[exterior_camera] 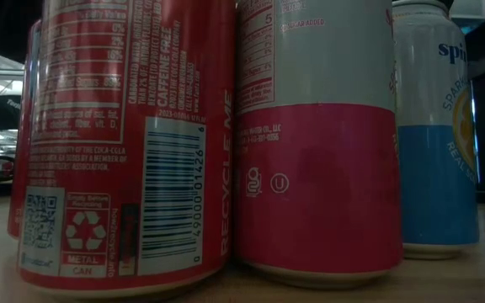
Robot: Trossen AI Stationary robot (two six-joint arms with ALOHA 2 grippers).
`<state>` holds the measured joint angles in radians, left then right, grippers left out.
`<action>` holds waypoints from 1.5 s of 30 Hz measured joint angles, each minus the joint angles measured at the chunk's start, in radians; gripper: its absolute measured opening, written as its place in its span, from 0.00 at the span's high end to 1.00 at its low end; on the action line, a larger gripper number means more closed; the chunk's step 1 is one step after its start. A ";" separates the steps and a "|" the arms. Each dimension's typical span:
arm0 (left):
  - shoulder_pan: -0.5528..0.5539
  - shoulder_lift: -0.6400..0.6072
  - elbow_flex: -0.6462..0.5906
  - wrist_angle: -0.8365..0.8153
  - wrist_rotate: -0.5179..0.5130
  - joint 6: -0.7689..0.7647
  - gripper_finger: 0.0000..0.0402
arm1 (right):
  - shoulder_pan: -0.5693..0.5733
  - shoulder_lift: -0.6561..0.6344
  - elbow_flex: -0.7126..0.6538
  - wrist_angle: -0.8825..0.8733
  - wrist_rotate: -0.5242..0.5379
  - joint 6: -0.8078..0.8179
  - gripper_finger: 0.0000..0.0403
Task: Sort soda cans
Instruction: Put the blue soda can into the top right transparent bin
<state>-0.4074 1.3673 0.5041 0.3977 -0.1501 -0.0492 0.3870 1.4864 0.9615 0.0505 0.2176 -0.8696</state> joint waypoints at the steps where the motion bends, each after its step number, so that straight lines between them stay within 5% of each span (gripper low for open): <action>1: 0.002 0.009 0.000 0.015 0.000 0.000 0.02 | 0.000 0.000 0.000 0.000 0.000 0.000 0.12; 34: 0.004 0.147 0.000 0.217 -0.004 0.016 0.02 | 0.000 0.000 0.000 0.001 0.026 0.000 0.12; 45: 0.004 0.147 0.000 0.222 -0.007 0.026 0.27 | 0.000 0.000 0.000 0.002 0.026 0.000 0.12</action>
<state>-0.4034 1.5139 0.5041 0.6194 -0.1574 -0.0230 0.3866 1.4864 0.9619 0.0525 0.2436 -0.8697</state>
